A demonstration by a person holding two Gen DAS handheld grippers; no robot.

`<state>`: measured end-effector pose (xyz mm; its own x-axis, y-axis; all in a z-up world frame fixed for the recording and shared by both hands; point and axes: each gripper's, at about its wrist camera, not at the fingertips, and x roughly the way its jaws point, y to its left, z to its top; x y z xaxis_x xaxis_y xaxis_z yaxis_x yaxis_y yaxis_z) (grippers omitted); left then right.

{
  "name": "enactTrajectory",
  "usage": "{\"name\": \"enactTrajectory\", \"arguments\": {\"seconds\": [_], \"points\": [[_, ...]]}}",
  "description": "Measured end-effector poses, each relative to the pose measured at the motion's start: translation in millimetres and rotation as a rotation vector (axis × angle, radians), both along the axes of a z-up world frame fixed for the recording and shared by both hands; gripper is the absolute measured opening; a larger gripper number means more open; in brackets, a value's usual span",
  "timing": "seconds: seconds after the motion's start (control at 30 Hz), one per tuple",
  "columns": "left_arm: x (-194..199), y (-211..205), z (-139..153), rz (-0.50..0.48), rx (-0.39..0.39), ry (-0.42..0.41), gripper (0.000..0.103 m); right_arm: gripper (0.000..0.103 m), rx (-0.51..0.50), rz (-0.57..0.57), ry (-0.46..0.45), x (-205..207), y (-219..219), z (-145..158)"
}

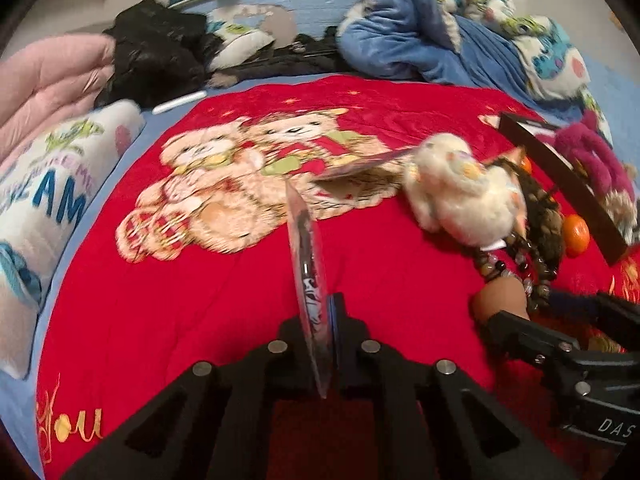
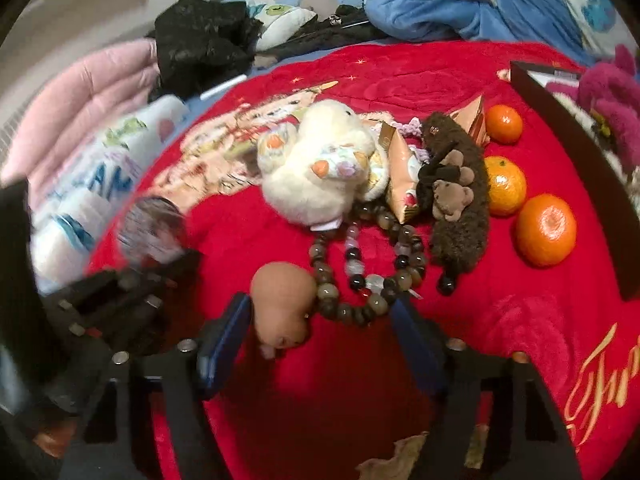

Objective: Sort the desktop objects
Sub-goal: 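Grasp the tan rubber toy with the right tool while the left tool holds the badge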

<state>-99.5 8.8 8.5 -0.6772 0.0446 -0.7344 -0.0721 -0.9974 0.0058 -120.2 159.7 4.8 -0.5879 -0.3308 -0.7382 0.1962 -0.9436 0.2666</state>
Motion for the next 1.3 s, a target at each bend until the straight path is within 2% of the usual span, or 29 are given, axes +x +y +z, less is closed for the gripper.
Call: {"name": "enactTrajectory", "arguments": {"seconds": [0.07, 0.3, 0.77, 0.93, 1.03, 1.07, 1.13, 1.3], "points": [[-1, -5, 0, 0.006, 0.02, -0.004, 0.007, 0.04, -0.02, 0.039, 0.002, 1, -4, 0], [8, -5, 8, 0.001, 0.018, 0.041, 0.007, 0.039, -0.011, 0.042, 0.014, 3, -7, 1], [12, -11, 13, -0.011, 0.062, 0.046, 0.007, 0.031, -0.028, 0.118, 0.068, 19, -14, 18], [11, -12, 11, -0.007, 0.072, 0.034, 0.007, 0.031, -0.042, 0.123, 0.037, 13, -13, 13], [10, -12, 10, -0.008, 0.073, 0.028, 0.007, 0.038, -0.011, 0.168, 0.007, 13, -17, 8], [10, -12, 9, -0.008, 0.072, 0.026, 0.007, 0.047, 0.014, 0.168, 0.007, 15, -20, 7], [9, -13, 9, -0.009, 0.073, 0.027, 0.007, 0.055, 0.053, 0.179, 0.018, 18, -29, 5], [10, -13, 10, -0.007, 0.074, 0.029, 0.007, 0.052, 0.054, 0.227, 0.023, 22, -41, 2]]}}
